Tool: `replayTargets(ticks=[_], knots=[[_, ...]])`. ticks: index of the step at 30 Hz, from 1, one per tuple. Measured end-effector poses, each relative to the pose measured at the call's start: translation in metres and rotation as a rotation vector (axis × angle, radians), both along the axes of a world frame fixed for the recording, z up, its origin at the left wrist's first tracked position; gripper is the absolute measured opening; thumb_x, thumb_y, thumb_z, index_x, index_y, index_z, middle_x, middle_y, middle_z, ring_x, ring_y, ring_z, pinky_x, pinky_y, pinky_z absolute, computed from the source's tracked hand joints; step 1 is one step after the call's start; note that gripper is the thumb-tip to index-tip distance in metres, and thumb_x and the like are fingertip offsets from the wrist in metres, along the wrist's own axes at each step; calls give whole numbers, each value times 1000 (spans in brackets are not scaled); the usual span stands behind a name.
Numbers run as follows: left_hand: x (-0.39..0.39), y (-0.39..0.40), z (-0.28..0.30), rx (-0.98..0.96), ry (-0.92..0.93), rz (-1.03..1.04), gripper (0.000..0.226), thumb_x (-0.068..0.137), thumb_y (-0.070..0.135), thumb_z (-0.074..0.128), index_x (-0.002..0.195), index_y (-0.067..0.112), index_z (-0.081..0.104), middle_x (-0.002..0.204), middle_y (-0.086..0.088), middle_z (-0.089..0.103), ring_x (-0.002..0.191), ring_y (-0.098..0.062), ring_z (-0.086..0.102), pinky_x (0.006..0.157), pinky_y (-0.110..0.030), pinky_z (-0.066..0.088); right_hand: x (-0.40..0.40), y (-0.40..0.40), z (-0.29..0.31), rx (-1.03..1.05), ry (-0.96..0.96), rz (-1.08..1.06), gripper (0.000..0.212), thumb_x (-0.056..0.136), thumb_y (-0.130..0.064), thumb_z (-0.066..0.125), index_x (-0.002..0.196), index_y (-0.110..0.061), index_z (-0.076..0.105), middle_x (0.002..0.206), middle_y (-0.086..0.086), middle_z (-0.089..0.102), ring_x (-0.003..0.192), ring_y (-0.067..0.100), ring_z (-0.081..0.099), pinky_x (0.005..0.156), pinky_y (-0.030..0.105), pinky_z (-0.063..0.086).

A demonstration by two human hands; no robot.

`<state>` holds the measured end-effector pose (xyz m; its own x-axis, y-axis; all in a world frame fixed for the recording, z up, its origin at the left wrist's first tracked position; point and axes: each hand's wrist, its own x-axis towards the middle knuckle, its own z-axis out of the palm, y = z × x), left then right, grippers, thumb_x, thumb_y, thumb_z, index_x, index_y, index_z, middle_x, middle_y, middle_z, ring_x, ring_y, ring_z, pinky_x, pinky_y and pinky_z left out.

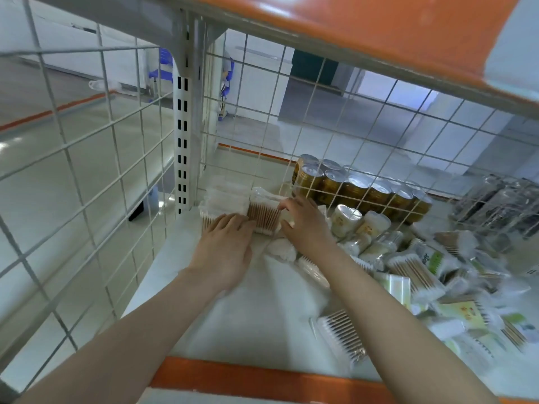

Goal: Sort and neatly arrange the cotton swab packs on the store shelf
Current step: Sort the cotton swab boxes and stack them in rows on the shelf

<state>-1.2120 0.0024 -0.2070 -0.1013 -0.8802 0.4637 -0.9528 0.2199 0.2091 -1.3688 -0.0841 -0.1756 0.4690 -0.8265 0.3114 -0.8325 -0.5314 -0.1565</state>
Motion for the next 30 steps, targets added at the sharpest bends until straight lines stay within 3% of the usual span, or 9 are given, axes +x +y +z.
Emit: replayTargets(ticks=[2, 4, 6, 8, 16, 25, 30], knots=[[-6, 5, 1, -7, 1, -17, 33, 61, 11, 68, 93, 7, 69, 91, -9, 68, 83, -31, 67, 75, -40, 54, -8, 9, 2, 6, 12, 4, 28, 91, -16, 48, 118, -15, 54, 127, 5, 50, 117, 22, 45, 94, 35, 41], [-13, 12, 2, 47, 42, -38, 38, 64, 8, 72, 101, 10, 67, 100, -9, 65, 91, -31, 64, 76, -37, 52, -17, 15, 1, 13, 25, 3, 31, 89, -14, 48, 119, -16, 54, 126, 5, 51, 115, 22, 47, 92, 33, 41], [-19, 18, 4, 113, 88, -72, 43, 81, 14, 55, 124, 18, 55, 122, -4, 54, 108, -27, 55, 81, -35, 47, -26, 23, 0, 19, 25, -12, 30, 89, -14, 49, 119, -16, 55, 125, 5, 52, 112, 22, 48, 88, 32, 40], [-24, 21, 1, 159, 79, -92, 47, 88, 19, 44, 135, 23, 43, 132, 0, 47, 116, -22, 48, 85, -31, 41, -35, 31, 0, 20, 10, -12, 27, 89, -16, 51, 116, -14, 57, 120, 7, 54, 109, 23, 50, 85, 31, 40], [-47, 37, 0, 329, 17, -122, 46, 93, 24, 39, 139, 21, 37, 136, 0, 45, 121, -19, 44, 97, -29, 37, -68, 65, 3, 75, -5, -44, 29, 86, -14, 55, 115, -14, 59, 119, 7, 54, 103, 24, 53, 82, 32, 43], [-64, 53, -3, 354, 75, -138, 33, 94, 24, 39, 125, 26, 52, 121, 6, 55, 111, -15, 52, 83, -27, 41, -96, 98, -6, 144, -51, -114, 32, 85, -9, 54, 116, -13, 60, 111, 9, 57, 105, 24, 51, 85, 31, 39], [-72, 58, -9, 388, 59, -194, 31, 94, 26, 41, 122, 27, 54, 120, 6, 55, 112, -15, 51, 86, -28, 42, -108, 115, -14, 182, -76, -134, 31, 84, -6, 54, 114, -7, 61, 110, 12, 58, 104, 26, 51, 86, 31, 41]])
